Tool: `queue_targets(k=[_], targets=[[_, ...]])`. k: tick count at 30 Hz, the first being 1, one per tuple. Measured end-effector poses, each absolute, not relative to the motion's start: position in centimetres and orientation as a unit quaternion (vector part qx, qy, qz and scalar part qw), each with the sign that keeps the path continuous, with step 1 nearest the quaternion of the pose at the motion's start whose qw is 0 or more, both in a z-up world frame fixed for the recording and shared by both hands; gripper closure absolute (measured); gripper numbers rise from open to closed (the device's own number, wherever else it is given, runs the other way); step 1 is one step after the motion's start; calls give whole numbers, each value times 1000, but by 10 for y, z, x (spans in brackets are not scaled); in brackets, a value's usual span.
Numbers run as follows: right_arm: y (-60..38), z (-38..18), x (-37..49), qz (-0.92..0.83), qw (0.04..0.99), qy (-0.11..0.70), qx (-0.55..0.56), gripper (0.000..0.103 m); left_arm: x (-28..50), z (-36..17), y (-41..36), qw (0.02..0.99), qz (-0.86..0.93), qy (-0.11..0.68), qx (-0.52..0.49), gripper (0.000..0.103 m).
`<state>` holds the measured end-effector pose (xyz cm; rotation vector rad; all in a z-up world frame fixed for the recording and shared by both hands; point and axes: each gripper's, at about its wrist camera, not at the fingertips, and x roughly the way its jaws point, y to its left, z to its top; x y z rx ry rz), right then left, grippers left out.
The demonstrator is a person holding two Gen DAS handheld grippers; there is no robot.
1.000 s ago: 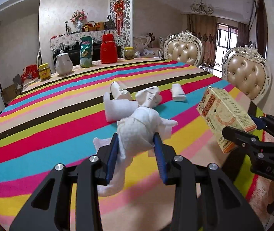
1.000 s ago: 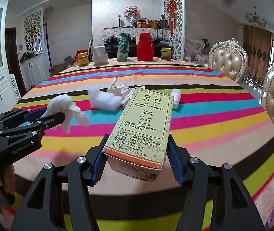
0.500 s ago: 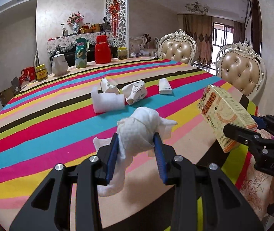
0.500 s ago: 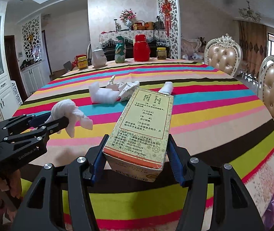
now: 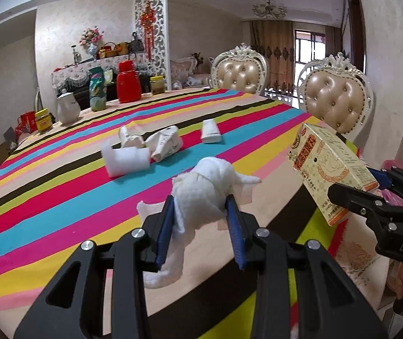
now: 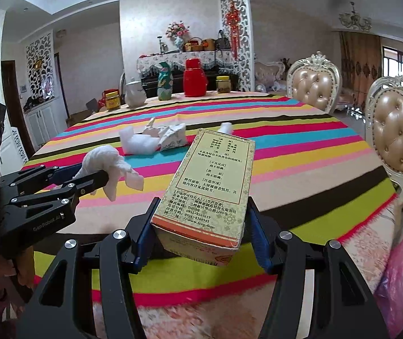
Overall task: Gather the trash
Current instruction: 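Carry the tissue and medicine box to the wastebasket and release both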
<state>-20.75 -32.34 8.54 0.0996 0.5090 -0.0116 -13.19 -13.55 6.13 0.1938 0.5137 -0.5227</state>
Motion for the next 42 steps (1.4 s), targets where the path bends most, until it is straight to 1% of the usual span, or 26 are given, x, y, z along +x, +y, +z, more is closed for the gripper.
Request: queue_targets(k=[11,18,30,37,42], targets=[[-374,83,-246,-58,967,239,68,47,-150,64,-187,912,-306,244,120,68],[-410,87,-279,-109,965,225,77,47,-168,65,-234,893,-356,241,133,68],[-493,80,-347,-243,940,215,104,47,-207,65,-330,839,-469,236,142,68],[-537,68,-385,-301,919,230,109,47,-232,64,-390,809,-517,236,150,68],[-559,56,-401,-323,908,245,110,47,-246,60,-432,783,-548,256,146,68]])
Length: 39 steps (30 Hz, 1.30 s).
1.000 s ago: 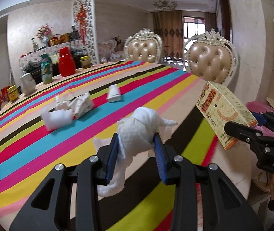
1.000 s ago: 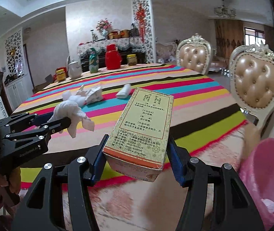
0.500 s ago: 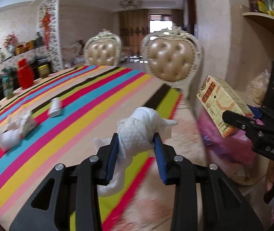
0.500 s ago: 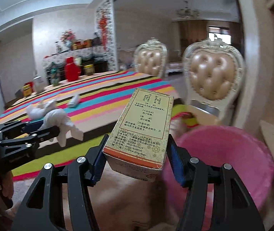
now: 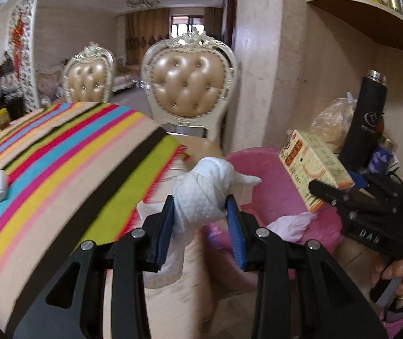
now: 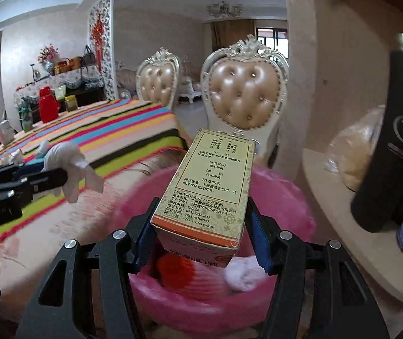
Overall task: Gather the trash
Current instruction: 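Carry the tissue and medicine box to the wastebasket and release both, then move both open tools back toward the remaining trash on the table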
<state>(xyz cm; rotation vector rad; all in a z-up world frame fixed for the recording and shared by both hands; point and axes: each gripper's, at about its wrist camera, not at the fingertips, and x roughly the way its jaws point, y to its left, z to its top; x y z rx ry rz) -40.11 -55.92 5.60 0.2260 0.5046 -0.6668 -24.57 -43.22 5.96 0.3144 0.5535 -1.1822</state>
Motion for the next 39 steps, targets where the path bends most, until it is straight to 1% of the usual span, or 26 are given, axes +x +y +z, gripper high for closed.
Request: queue_targets(k=[10,12,13,14,16,19,20,23,25,28,35,39], targets=[[-581,39,-411,-330,899,257,129,47,-260,55,-506,747,-588,274,144,65],[-582,39,-412,-330,900,253,132,47,-261,55,-514,747,-590,274,138,57],[-583,39,-413,-331,901,250,131,46,-260,55,-517,746,-592,274,134,45],[-583,39,-415,-332,901,248,131,40,-259,55,-518,747,-592,273,128,33],[-582,40,-417,-335,903,237,129,28,-254,60,-510,761,-584,258,114,27],[-581,43,-417,-340,902,231,129,28,-243,67,-496,775,-568,251,111,22],[-580,45,-416,-341,902,230,128,28,-237,69,-489,780,-563,250,108,17],[-573,53,-411,-336,906,225,121,28,-221,77,-460,808,-530,236,99,7],[-565,59,-404,-328,911,221,114,28,-208,82,-434,827,-507,223,99,5],[-549,66,-384,-303,921,224,101,28,-189,86,-400,848,-473,216,106,5],[-492,74,-317,-219,943,239,82,27,-136,73,-316,884,-383,236,127,5],[-451,81,-276,-171,953,242,64,27,-109,67,-265,900,-339,247,121,5]])
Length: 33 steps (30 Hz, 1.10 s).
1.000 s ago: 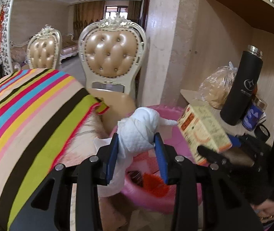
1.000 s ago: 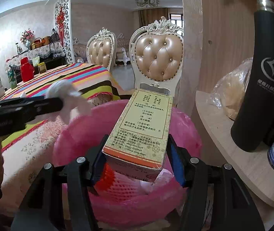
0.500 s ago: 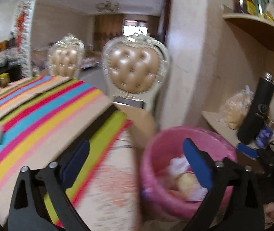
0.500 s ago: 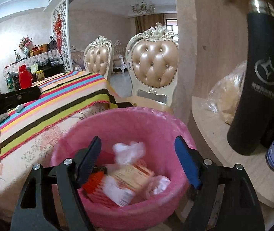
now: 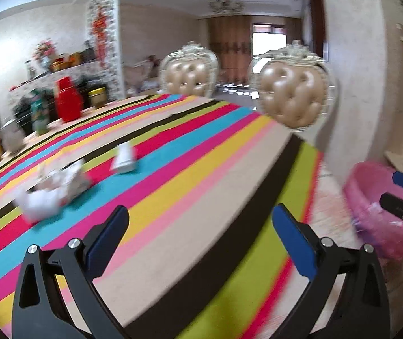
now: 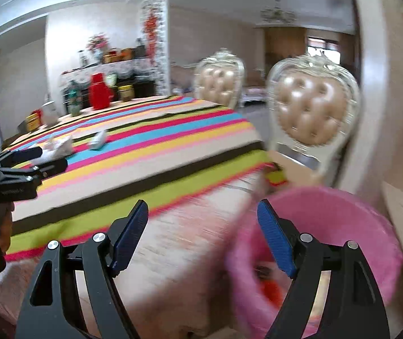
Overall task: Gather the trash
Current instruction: 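Move both open tools back toward the remaining trash on the table, then grasp a white foam sheet with the left tool while the right tool grasps a printed paper bag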
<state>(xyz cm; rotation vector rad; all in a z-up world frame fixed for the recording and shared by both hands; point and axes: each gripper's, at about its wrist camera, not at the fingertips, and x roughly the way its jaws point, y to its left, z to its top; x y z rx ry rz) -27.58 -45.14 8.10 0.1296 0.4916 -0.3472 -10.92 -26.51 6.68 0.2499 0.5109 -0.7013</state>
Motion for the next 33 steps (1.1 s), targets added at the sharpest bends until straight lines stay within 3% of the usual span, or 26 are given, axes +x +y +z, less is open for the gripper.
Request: queue_targets(k=[15,27,30,33], targets=[[-335,90,-91,-13,957,288,17,23,22,66,-102,945,-141,276,104,5],[-305,79,-4,18,947,321,-7,23,118,50,-92,934,-115,334,50,6],[-307,73,12,21,942,334,-4,24,134,41,-85,929,-114,352,29,17],[-304,72,28,25,940,340,-2,24,138,33,-81,920,-139,367,13,36]])
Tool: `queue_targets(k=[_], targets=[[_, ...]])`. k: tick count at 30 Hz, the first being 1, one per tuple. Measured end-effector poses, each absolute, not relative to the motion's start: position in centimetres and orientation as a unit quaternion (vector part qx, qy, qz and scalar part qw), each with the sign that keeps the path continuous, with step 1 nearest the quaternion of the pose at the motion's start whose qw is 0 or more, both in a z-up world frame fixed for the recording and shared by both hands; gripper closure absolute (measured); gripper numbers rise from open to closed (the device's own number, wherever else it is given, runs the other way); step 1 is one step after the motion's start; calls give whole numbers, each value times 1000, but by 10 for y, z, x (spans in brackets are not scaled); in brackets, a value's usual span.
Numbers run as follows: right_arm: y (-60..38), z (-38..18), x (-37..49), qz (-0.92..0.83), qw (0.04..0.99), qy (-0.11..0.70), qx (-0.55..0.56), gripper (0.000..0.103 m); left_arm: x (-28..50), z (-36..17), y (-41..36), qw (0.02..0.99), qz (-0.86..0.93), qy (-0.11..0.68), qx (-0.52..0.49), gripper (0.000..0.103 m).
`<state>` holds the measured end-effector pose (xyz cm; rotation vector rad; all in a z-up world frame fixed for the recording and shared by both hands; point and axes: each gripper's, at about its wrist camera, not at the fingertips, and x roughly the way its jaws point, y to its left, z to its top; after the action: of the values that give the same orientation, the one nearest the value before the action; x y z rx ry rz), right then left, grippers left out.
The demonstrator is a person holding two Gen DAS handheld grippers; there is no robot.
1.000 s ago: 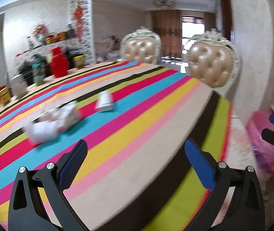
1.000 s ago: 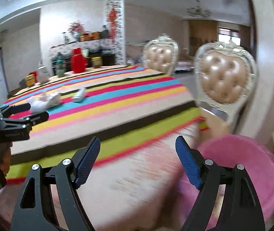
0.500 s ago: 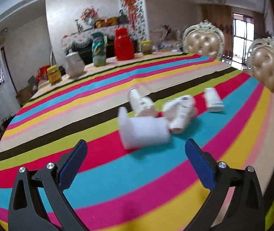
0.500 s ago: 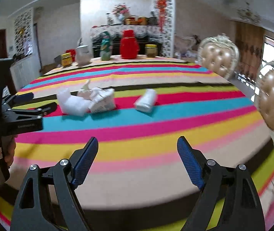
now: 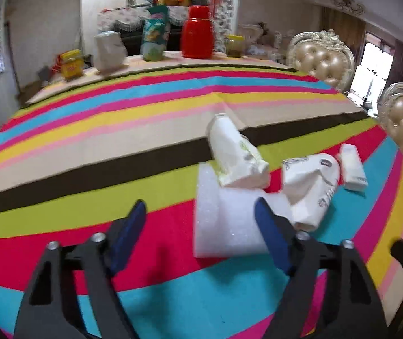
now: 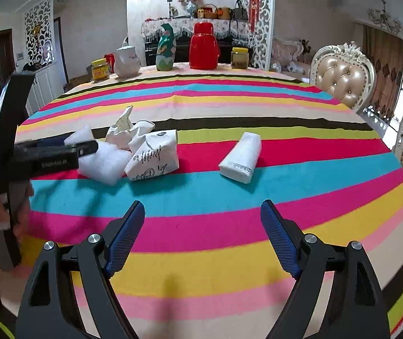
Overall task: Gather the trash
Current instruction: 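Grasp a white foam sheet with the left tool while the right tool grasps a printed paper bag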
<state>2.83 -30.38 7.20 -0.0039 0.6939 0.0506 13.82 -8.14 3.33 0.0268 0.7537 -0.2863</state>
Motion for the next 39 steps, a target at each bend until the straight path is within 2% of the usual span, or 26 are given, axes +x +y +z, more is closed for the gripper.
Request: queue_targets(k=[2,4,15,23,24,25,28,39], targets=[[-301,71,43,28,939,342,5,24,134,36,-81,919,-169,357,11,79],[-297,71,60,36,937,346,19,24,127,40,-84,928,-155,335,44,89],[-258,60,116,69,929,364,19,24,134,46,-68,932,-135,334,43,90],[-245,51,132,78,918,389,10,31,141,46,-54,931,-123,343,27,90],[-243,50,133,78,917,392,7,33,141,46,-54,931,-124,342,28,90],[-242,49,133,77,916,393,6,44,141,45,-55,931,-126,342,28,90],[-239,54,126,75,924,374,-4,51,140,44,-58,930,-128,342,29,90],[-241,56,124,65,927,369,-3,52,136,43,-58,931,-130,339,28,90]])
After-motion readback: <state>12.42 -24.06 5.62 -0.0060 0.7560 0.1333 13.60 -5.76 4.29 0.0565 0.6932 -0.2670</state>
